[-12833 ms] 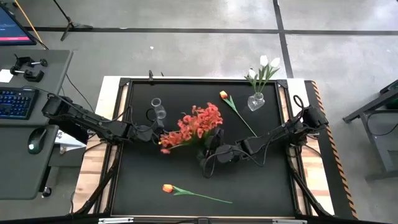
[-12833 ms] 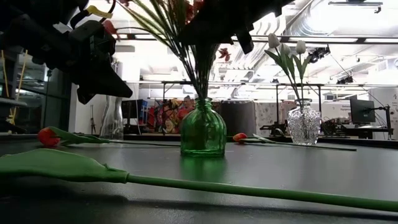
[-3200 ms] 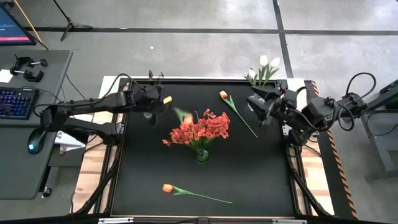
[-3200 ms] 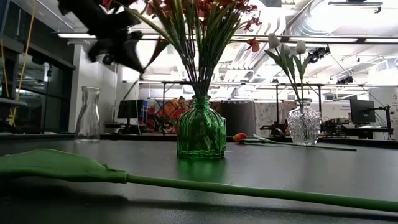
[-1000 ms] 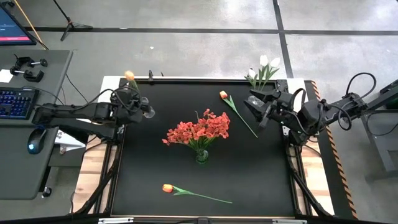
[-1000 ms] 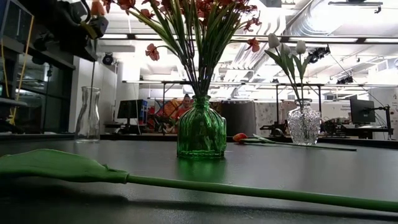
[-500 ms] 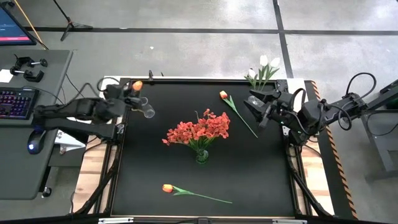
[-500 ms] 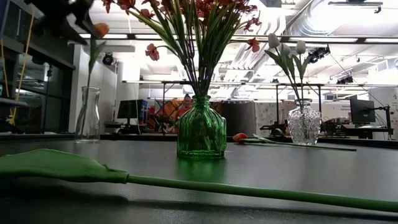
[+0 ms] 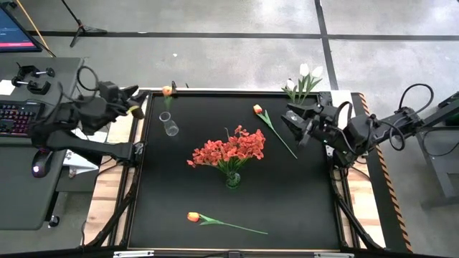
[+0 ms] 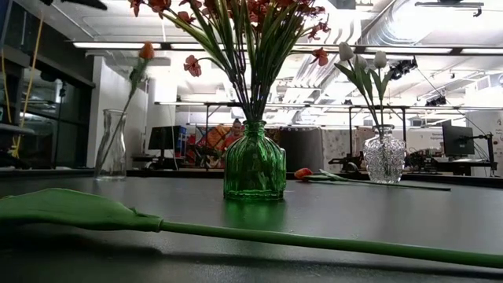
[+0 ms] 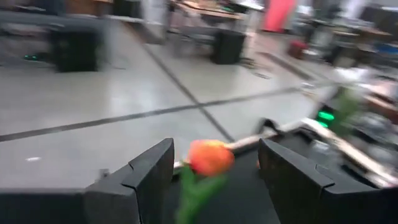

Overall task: Sort flowers into vase by color
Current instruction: Put the bottom light orange flower into the left transparent vase

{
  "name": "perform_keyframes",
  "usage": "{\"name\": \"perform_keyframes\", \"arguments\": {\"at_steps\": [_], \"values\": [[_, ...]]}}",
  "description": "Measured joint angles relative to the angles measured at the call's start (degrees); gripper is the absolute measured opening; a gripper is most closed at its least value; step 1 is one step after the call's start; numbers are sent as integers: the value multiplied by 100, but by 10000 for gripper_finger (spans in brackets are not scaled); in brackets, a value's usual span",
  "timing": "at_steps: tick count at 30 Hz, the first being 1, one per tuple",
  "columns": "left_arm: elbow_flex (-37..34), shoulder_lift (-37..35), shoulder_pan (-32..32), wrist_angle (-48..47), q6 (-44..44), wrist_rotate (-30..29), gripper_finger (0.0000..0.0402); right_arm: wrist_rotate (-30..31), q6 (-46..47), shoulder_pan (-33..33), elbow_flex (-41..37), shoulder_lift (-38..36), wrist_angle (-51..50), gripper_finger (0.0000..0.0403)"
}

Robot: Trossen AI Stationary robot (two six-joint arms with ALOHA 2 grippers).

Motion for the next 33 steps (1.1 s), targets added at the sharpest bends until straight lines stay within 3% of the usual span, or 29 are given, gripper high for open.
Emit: {"name": "perform_keyframes", "arguments": {"at_steps": [2, 8, 13, 18, 28, 33], "values": [[81, -27, -6, 183, 224, 572, 221, -246, 413, -32, 0, 95, 66, 216], [99, -226, -8, 1018, 832, 2400, 221, -2030, 1591, -214, 2, 1084, 835, 216], [97, -329, -8, 1416, 931, 3169, 221, -3499, 3013, -197, 21, 2126, 1472, 216], [97, -375, -8, 1633, 932, 3701, 221, -4595, 4813, 156, 449, 2929, 1070, 216], [95, -105, -77, 1710, 10, 4337, 219, -5000, 5227, 946, 1341, 4234, 119, 216], [92, 454, -540, 2476, -111, 4381, 208, -5012, 5204, 1230, 1471, 4886, 49, 216]]}}
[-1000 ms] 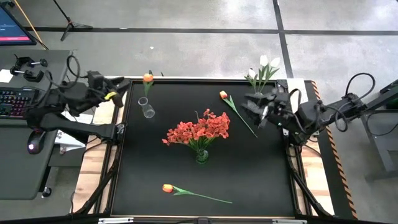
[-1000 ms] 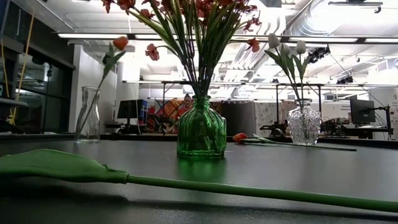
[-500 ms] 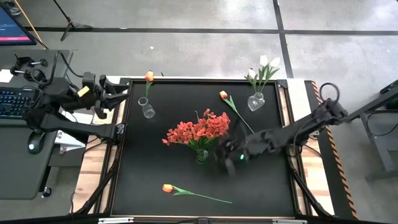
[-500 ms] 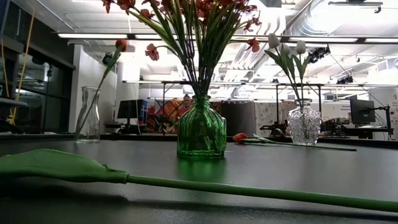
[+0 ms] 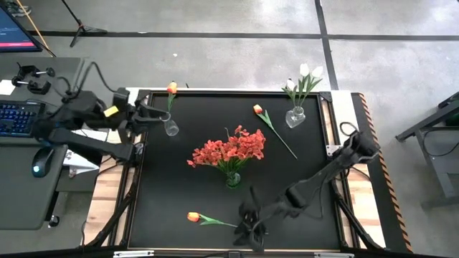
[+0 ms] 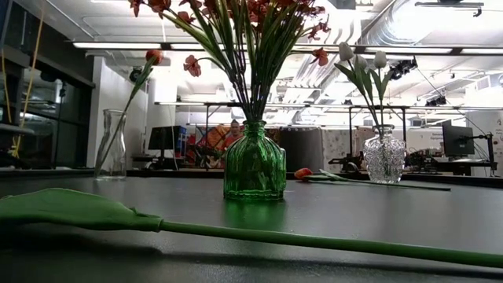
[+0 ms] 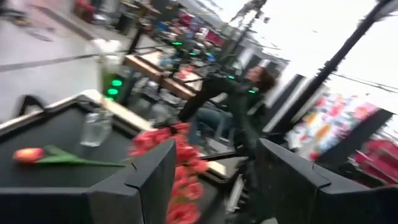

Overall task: Sort flowers into vase by color
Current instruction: Put the bottom light orange flower into the left transparent vase

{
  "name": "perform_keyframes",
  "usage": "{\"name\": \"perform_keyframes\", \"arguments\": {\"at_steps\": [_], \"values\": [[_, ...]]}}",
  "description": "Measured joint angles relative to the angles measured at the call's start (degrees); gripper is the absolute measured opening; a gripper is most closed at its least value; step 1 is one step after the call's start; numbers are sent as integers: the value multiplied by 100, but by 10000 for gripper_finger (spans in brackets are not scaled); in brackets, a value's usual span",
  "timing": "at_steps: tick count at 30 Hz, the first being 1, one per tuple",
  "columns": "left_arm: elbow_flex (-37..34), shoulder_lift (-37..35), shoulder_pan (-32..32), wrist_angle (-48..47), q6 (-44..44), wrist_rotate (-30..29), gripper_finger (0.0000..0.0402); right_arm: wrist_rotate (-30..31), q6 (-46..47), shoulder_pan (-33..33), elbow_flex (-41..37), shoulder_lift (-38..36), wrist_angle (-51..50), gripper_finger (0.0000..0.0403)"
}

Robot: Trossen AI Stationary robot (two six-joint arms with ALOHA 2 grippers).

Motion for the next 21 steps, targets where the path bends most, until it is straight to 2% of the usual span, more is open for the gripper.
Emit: {"name": "perform_keyframes", "arguments": {"at_steps": [5, 10, 14, 18, 21], "values": [[0, 723, -723, 980, 0, -56, 199, 106, -310, 160, 194, 647, -23, 216], [-4, 1334, -1613, 1846, 0, -259, 195, 189, -818, 84, 804, 1284, -313, 216], [-4, 1512, -2379, 2673, 309, -625, 195, 272, -1323, -28, 1737, 1762, -1588, 216], [-4, 1487, -3016, 3061, 785, -1255, 195, 960, -1586, -75, 2776, 2280, -3247, 216], [-4, 1382, -3372, 3022, 908, -1728, 195, 1288, -1720, -109, 3387, 2681, -3803, 216]]}}
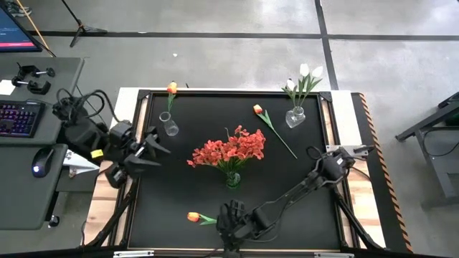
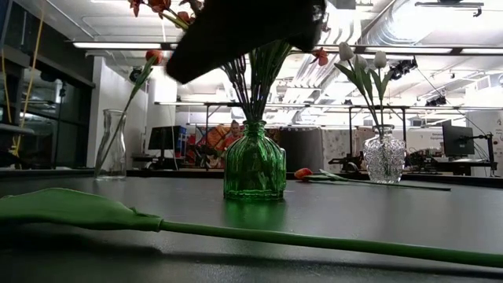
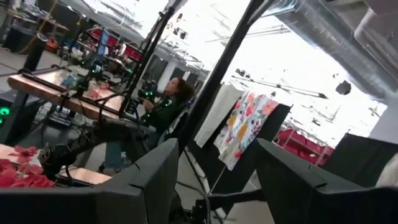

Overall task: Sort flowers into vase by color
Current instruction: Put the bottom light orange flower into the left transparent vase

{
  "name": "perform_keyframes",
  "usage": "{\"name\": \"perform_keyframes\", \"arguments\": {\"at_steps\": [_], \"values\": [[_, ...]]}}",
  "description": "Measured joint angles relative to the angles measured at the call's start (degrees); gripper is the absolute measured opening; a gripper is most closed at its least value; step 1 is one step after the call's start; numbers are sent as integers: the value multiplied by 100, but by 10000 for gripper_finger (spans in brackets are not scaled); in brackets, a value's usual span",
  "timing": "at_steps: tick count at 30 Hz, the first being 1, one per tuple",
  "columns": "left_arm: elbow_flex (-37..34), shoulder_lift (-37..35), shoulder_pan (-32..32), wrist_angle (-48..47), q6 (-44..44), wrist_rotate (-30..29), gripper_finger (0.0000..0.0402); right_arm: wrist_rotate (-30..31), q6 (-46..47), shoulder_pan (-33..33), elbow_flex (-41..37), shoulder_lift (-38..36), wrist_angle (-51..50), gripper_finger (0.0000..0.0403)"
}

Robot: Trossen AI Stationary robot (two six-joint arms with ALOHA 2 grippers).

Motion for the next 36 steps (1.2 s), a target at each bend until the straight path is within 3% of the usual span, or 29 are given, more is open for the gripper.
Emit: {"name": "perform_keyframes", "arguments": {"at_steps": [8, 15, 24, 29, 34, 36], "values": [[0, -101, -707, 0, 498, -625, 195, 2, -311, -123, 794, 791, -216, 216], [2, -195, -1006, -24, 934, -762, 195, 294, -314, -250, 817, 965, -497, 216], [2, -539, -1051, 19, 998, -1135, 195, 142, -488, -371, 815, 1122, -481, 209], [7, -894, -1047, 177, 1380, -1190, 195, -39, -462, -419, 824, 1222, -410, 147], [7, -1264, -1047, 179, 1494, -1192, 195, -387, -185, -458, 822, 1140, -465, 23], [7, -1391, -1047, 163, 1547, -1192, 195, -658, 15, -474, 807, 1045, -525, 15]]}}
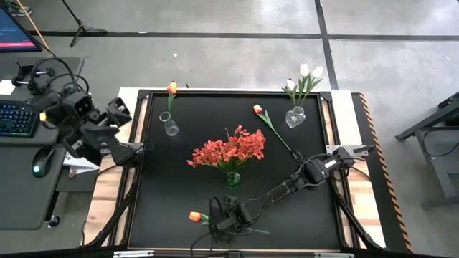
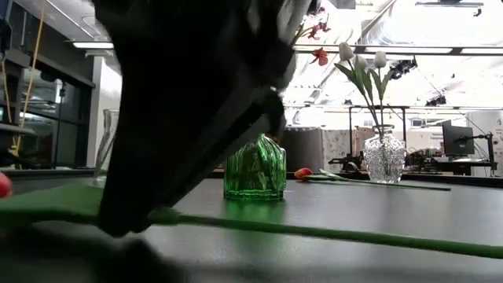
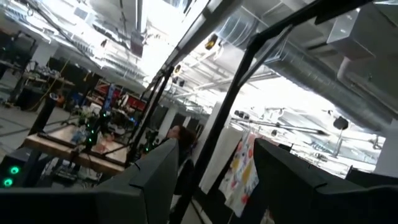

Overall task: Sort flowers into vase by color
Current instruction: Put the bottom light orange flower into the left transparent vase

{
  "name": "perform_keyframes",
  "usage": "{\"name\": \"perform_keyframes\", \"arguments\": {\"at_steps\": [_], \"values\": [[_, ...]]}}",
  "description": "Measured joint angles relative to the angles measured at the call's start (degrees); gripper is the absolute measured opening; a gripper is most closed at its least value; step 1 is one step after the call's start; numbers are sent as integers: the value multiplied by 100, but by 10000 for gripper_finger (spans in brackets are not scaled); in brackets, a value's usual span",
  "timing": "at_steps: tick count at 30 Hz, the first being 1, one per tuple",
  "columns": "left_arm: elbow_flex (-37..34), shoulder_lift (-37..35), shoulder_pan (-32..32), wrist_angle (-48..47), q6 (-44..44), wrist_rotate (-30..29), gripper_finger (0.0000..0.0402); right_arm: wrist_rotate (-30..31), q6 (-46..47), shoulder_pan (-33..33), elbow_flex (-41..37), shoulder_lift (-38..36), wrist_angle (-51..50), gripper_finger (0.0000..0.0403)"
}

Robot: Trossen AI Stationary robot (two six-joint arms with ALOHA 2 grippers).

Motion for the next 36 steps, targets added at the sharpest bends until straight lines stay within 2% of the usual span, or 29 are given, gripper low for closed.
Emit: {"name": "perform_keyframes", "arguments": {"at_steps": [4, 8, 11, 16, 19, 22, 27, 31, 36], "values": [[0, -186, 0, -84, 273, 3, 195, -296, 231, 57, -12, -453, -42, 5], [0, -343, 0, -181, 562, -11, 195, -247, 280, 168, -5, -1273, -156, 3], [2, -388, 0, -232, 793, -182, 195, 274, 195, 216, -5, -2001, -206, 2], [2, -392, 2, -263, 1183, -540, 195, 1938, -1075, -71, 6, -3142, 171, 1], [1, -382, 4, -246, 1297, -703, 195, 1879, -2383, -564, 6, -3589, 834, 1], [2, -315, 17, -123, 1478, -928, 195, 913, -3591, -1298, 3, -3949, 1694, 1], [0, -152, 28, -58, 1794, -1192, 195, -1291, -4764, -2835, 6, -4186, 2534, 0], [0, 54, 77, -25, 2094, -1410, 195, -3195, -4824, -4063, 3, -3999, 3225, 0], [0, 447, 404, 233, 2192, -2235, 195, -4797, -4124, -4966, 1, -3266, 4589, 0]]}}
